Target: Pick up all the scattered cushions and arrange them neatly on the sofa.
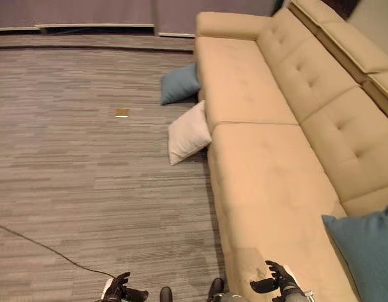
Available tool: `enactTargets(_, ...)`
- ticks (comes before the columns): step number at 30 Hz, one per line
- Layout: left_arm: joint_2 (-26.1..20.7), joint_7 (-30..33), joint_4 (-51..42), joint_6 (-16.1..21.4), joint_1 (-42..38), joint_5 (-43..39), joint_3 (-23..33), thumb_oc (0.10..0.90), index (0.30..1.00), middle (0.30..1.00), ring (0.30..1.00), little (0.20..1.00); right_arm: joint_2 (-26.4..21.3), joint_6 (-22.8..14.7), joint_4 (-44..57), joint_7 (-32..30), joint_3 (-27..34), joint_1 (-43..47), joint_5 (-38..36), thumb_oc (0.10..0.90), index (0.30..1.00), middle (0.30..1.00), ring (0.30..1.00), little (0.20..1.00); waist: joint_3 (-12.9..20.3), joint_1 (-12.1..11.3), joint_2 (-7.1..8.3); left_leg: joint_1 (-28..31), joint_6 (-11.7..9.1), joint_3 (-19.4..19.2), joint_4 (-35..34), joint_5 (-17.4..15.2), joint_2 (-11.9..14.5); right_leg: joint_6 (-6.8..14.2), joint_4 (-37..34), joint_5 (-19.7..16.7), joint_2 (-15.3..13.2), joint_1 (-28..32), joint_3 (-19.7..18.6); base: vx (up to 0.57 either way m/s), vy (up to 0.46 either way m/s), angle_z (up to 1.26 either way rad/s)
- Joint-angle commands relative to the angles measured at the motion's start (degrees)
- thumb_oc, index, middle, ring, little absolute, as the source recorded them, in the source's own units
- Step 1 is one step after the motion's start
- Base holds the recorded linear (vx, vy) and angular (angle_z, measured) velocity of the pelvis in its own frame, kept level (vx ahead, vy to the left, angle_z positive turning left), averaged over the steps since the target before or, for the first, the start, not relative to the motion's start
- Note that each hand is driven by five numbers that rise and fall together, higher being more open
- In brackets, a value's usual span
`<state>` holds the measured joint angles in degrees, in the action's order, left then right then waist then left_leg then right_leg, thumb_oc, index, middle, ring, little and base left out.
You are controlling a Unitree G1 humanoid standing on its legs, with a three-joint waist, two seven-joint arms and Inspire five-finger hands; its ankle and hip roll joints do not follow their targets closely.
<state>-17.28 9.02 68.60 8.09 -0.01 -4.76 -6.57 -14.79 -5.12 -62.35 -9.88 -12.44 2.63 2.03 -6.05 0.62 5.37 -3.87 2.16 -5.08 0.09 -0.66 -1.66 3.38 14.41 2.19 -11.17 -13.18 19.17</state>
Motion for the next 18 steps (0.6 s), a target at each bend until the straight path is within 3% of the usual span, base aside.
enactTargets(1,-2.7,0.8,-1.5,1.2,-0.2,1.2,1.2,0.8,0.9,0.9,0.9,0.9,-1.6,-1.7,1.9,-0.6,-1.0,1.3,0.9,0.8,0.9,0.9,0.9,0.9,0.0,1.0,-0.01,-1.7,-2.1,3.3,1.7,-3.7,-0.4,2.1,-2.1,-0.7,6.9,2.2,-11.9,0.18,0.058,0.35)
enactTargets(2,-2.7,0.7,-1.5,1.2,0.1,1.3,1.2,0.8,0.9,0.9,0.9,0.9,-1.8,-1.8,2.1,-0.4,-1.0,1.0,0.6,0.8,0.9,0.9,0.9,0.9,-0.1,1.8,-0.1,-0.5,-2.1,4.5,1.1,-3.7,-1.0,2.3,-2.6,-0.4,9.2,1.5,-15.8,0.18,0.048,0.4)
enactTargets(4,-2.7,0.8,-1.0,1.1,-0.4,1.5,0.9,0.8,0.9,0.9,0.9,0.9,-2.1,-1.8,1.7,-0.4,-1.3,1.2,0.2,0.8,0.9,0.9,0.9,0.9,-0.3,2.5,0.18,-0.2,-2.2,6.2,1.0,-3.7,-2.1,2.1,-4.9,-1.5,10.9,0.8,-18.2,0.16,-0.029,0.79)
enactTargets(7,-2.4,0.5,-0.3,1.0,-0.6,1.4,0.9,0.8,0.9,0.9,0.9,0.9,-2.2,-1.7,1.3,-0.3,-1.0,1.0,0.2,0.8,0.9,0.9,0.9,0.9,-0.4,2.7,0.28,0.0,-2.6,7.6,1.6,-4.2,-2.6,2.3,-5.5,-1.6,10.7,1.0,-17.6,0.1,-0.069,0.71)
enactTargets(10,-1.3,0.4,-0.4,1.0,0.0,0.8,0.7,0.8,0.9,0.9,0.9,0.9,-2.1,-1.7,0.1,-0.2,-0.4,-0.5,0.1,0.8,0.9,0.9,0.9,0.9,0.1,3.2,0.33,-0.3,-4.3,7.3,6.3,-6.5,-3.3,1.8,-8.4,-1.4,10.2,4.0,-17.2,0.16,-0.107,0.47)
enactTargets(12,-0.5,0.8,-0.9,0.8,-0.1,-0.3,0.7,0.8,0.9,0.9,0.9,0.9,-2.4,-1.5,-0.1,-0.3,0.2,-0.6,-0.4,0.8,0.9,0.9,0.9,0.9,-0.3,3.4,0.5,-3.7,-5.9,4.4,13.3,-6.2,-2.3,1.5,-9.5,-1.5,9.1,5.6,-16.1,0.05,-0.07,0.62)
enactTargets(14,-0.3,0.9,-1.0,0.7,-0.1,-0.7,0.8,0.8,0.9,0.9,0.9,0.9,-2.5,-1.3,-0.4,-0.5,0.3,-0.4,-0.5,0.8,0.9,0.9,0.9,0.9,-0.6,3.4,0.69,-5.5,-6.2,2.3,16.3,-5.7,-1.4,1.4,-10.0,-1.4,8.4,6.4,-15.2,0.05,-0.026,0.47)
enactTargets(15,-0.1,0.8,-1.0,0.5,0.1,-1.0,0.7,0.8,0.9,0.9,0.9,0.9,-2.4,-0.9,-1.7,-0.4,0.2,-0.1,-0.7,0.8,0.9,0.9,0.9,0.9,-0.3,3.1,0.88,-7.4,-5.1,-4.1,17.9,-6.4,2.3,1.2,-11.4,-0.9,7.4,8.4,-13.3,0.09,-0.019,0.41)
enactTargets(18,-0.1,0.6,-0.8,0.2,0.5,-0.7,1.0,0.8,0.9,0.9,0.9,0.9,-2.5,-0.6,-2.8,-0.6,0.2,0.0,-0.4,0.8,0.9,0.9,0.9,0.9,0.5,2.5,1.01,-8.4,-4.6,-5.4,14.7,-5.5,3.5,1.4,-11.9,-0.2,7.3,9.5,-12.6,0.18,0.015,0.4)
